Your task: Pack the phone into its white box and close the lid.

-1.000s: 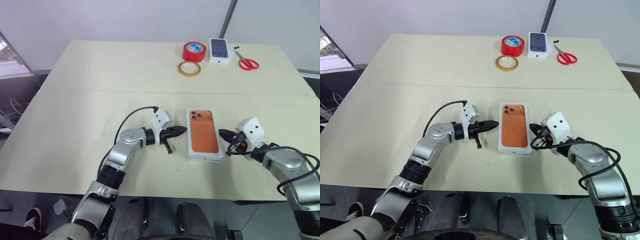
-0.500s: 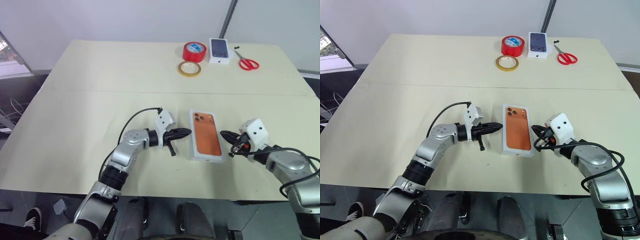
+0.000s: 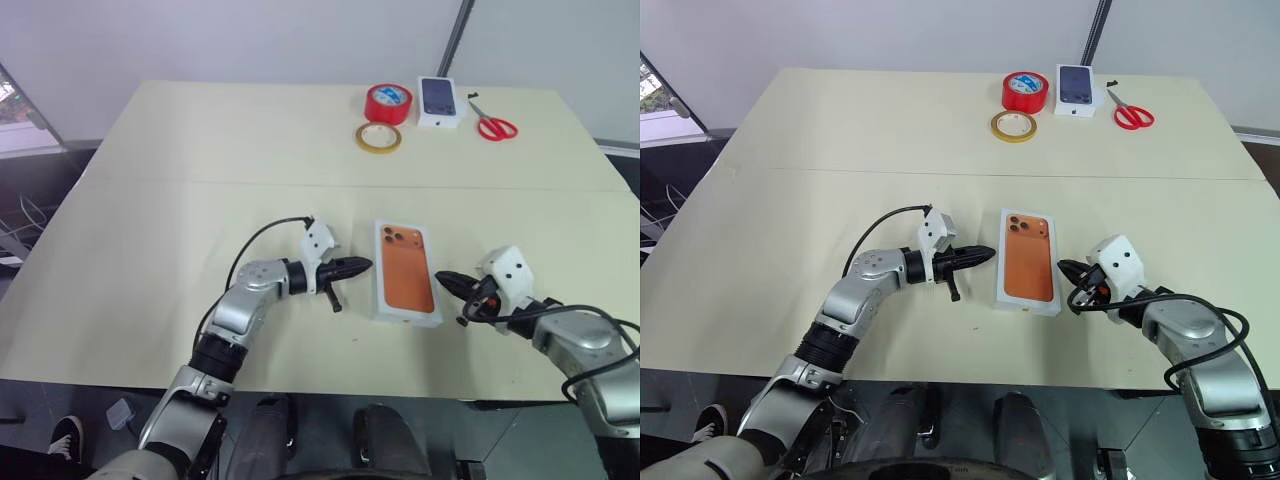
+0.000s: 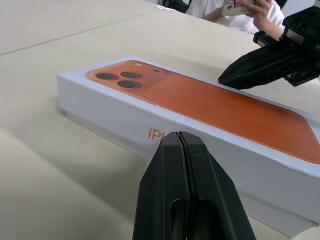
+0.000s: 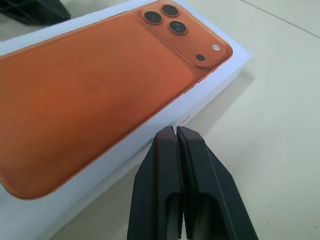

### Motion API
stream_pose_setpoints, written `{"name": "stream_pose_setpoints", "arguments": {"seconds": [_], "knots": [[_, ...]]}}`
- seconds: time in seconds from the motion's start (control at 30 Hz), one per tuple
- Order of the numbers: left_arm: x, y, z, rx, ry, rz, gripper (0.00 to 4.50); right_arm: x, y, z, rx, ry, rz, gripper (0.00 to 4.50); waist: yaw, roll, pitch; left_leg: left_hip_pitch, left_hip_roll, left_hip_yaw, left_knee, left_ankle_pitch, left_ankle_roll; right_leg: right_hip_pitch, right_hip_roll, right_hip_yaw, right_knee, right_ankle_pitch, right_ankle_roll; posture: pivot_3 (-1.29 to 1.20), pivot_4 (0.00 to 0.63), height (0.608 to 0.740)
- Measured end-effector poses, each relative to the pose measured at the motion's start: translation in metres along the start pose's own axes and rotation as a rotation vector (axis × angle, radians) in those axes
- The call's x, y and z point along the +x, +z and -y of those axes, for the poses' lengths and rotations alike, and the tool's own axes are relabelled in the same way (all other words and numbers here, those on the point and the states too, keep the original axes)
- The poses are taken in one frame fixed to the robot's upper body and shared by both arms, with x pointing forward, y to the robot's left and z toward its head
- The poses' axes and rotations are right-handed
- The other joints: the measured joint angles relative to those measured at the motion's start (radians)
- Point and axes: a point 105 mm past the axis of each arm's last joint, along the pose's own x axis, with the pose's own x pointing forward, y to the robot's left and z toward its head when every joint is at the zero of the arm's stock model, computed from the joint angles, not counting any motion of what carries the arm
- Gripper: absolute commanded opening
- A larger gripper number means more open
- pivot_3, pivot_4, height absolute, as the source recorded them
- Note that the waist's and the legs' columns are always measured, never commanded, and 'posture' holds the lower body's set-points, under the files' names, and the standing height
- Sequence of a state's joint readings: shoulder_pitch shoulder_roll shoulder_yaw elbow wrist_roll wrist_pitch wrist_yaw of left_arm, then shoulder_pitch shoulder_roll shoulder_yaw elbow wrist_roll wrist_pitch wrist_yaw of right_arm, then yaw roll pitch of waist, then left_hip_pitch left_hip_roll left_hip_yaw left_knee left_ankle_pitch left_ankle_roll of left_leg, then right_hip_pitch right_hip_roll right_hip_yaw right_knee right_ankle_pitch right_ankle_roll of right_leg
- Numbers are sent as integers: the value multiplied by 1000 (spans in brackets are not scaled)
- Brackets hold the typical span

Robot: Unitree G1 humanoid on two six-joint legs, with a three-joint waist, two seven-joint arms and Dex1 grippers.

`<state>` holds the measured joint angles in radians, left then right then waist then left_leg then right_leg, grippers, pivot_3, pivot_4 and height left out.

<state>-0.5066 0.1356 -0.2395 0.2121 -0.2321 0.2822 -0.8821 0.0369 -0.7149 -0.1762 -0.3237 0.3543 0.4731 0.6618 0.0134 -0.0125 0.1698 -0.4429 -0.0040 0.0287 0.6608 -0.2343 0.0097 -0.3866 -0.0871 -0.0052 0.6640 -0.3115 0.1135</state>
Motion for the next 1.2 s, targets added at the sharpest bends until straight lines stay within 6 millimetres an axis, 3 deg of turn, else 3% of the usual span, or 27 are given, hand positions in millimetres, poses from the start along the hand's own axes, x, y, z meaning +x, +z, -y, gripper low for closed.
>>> {"name": "stream_pose_setpoints", "arguments": {"seconds": [0.17,0.27,0.37,0.43,0.5,0.6,0.83,1.2], "knots": [[5,21,-3,-7,0,66,0,0,18,14,14,-30,71,125,1,0,0,0,0,0,0,0,0,0,0,0,0,0,0,0,150,728],[20,52,-2,7,-32,145,0,4,34,4,25,25,148,125,3,0,0,0,0,0,1,0,0,1,0,0,0,0,0,0,150,728],[35,69,-7,36,-41,169,0,8,34,-17,34,119,142,125,1,0,0,0,0,-1,1,0,1,1,0,-1,0,0,0,0,150,728],[43,62,-11,30,-32,136,0,10,21,-34,47,192,93,125,1,0,0,0,0,-1,1,0,1,1,1,-1,0,0,1,0,150,728],[50,39,-16,31,-20,31,0,11,9,-48,40,242,42,125,0,0,0,0,-1,0,1,-1,1,1,1,-1,0,0,1,0,150,728],[53,5,-17,61,-18,-96,0,11,8,-54,-33,260,17,125,-1,0,0,0,0,0,1,-1,1,0,1,0,0,0,1,0,150,728],[49,-2,-15,158,-39,-144,0,15,7,-52,-144,240,-15,125,-1,-3,-5,7,0,-1,1,-2,2,10,1,-1,-2,-1,1,0,150,728],[22,-6,-20,27,7,-109,0,33,9,-16,-193,100,-30,125,0,-3,-5,13,0,-1,1,-3,3,17,-1,0,-3,-1,1,0,150,728]]}}
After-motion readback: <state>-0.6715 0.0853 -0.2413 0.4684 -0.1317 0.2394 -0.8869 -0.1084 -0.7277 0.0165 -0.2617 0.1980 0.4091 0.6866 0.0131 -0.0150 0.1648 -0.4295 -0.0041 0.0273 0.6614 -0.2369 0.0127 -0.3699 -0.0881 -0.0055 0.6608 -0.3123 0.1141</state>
